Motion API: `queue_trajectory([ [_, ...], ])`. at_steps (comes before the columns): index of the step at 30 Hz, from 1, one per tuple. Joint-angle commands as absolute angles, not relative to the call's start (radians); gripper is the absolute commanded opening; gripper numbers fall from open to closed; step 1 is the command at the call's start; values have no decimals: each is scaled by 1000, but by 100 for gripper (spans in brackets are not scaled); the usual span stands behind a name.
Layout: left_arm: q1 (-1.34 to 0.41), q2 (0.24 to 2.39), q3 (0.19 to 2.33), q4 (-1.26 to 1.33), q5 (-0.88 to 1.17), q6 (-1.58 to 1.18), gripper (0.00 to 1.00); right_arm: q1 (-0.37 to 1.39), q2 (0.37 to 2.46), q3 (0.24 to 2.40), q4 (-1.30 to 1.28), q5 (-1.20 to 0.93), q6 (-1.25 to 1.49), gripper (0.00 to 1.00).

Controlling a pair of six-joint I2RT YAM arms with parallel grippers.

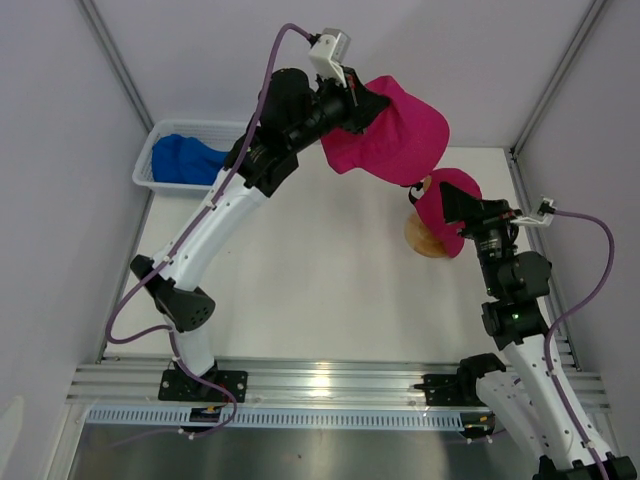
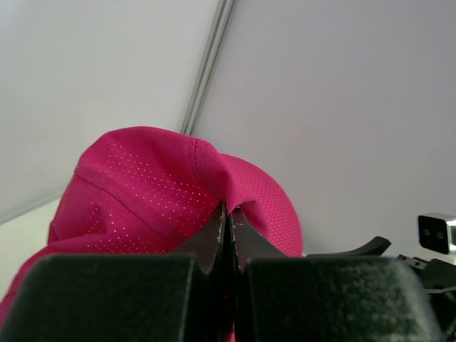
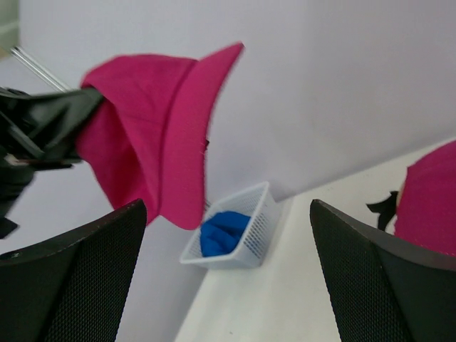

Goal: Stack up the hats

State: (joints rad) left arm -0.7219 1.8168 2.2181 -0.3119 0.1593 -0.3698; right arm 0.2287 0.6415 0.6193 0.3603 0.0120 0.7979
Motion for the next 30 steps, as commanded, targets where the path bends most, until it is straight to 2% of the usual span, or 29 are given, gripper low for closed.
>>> queue_trajectory([
  [1,-726,1792,2223,-255,158,-391,1,224,589,649,437,72,894,99],
  [6,-729,1809,2229,-244,204,-417,1,224,623,644,506,63,946,100],
  [15,-762,1821,2227,-241,250,-408,1,219,877,791,509,0,933,98],
  [18,-779,1838,2235,-258,244,-371,1,195,882,813,512,-34,930,76],
  [19,-781,1844,2237,-262,244,-364,1,187,876,821,503,-31,924,60],
  [21,-781,1855,2237,-276,276,-353,1,164,848,828,476,-3,901,46],
  [22,-782,1861,2237,-293,281,-348,1,157,841,830,445,0,876,35],
  [24,-782,1864,2227,-304,298,-339,1,132,828,825,423,31,877,24],
  [27,-782,1884,2232,-314,325,-331,1,42,827,808,433,-72,942,3],
  [28,-782,1888,2232,-314,330,-331,1,11,830,802,446,-95,959,0],
  [30,-781,1899,2229,-307,342,-331,1,-50,831,789,460,-156,995,0],
])
